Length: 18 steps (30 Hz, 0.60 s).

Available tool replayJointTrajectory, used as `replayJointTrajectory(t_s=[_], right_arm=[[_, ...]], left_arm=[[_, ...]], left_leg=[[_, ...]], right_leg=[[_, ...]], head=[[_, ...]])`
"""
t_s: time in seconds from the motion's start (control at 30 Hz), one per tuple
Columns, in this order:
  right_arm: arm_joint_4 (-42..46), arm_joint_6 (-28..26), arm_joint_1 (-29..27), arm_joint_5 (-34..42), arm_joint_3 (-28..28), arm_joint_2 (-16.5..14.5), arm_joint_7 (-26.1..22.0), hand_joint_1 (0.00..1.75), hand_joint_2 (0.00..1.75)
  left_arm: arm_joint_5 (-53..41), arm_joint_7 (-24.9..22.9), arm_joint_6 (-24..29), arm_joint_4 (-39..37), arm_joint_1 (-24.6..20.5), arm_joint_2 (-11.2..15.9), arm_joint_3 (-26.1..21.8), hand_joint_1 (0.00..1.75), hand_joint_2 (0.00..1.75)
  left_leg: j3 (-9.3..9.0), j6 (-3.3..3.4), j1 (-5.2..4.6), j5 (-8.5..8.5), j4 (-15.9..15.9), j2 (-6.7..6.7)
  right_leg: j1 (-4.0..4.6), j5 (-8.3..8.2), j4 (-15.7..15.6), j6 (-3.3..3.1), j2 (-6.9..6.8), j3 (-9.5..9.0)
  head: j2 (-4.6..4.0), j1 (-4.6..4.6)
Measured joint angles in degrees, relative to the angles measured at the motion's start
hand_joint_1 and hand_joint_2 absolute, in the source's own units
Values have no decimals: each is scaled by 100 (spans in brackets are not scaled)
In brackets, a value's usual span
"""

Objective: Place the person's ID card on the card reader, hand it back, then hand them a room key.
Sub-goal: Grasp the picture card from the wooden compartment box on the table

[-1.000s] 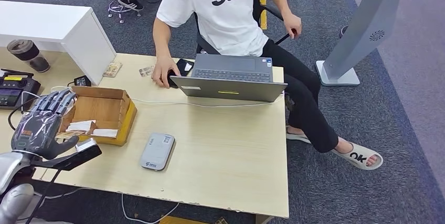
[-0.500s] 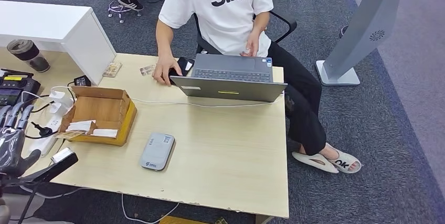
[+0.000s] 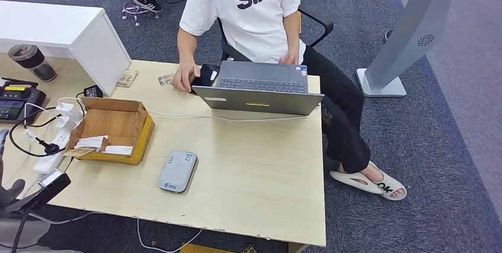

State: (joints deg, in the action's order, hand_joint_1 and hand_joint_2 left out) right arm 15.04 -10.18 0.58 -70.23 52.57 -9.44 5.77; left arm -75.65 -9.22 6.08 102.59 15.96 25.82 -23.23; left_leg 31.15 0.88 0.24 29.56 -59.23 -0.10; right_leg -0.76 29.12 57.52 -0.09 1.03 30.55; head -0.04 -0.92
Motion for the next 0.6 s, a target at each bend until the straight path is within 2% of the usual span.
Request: replayJointTrajectory(t_s=[0.2, 0.33, 0.6], right_arm=[[0, 2, 9, -178, 26, 2, -19, 0, 175], [-2, 0, 32, -238, 32, 2, -50, 0, 175], [-3, 2, 57, -331, 39, 6, -47, 0, 175]], left_arm=[[-101, 228, 297, -766, -395, -45, -228, 0, 175], [-123, 345, 719, -1510, -806, -19, -234, 0, 175], [-175, 384, 1190, -2433, -1293, 12, -111, 0, 175]], left_leg=[[0, -5, 0, -4, 0, -9], [0, -15, 1, -11, 0, -13], [1, -16, 2, -11, 0, -13]], right_leg=[[2, 0, 0, 0, -11, 0], [3, -3, 1, -3, -13, -2], [3, -3, 1, -4, -12, 1]], head=[[0, -1], [0, 1], [0, 0]])
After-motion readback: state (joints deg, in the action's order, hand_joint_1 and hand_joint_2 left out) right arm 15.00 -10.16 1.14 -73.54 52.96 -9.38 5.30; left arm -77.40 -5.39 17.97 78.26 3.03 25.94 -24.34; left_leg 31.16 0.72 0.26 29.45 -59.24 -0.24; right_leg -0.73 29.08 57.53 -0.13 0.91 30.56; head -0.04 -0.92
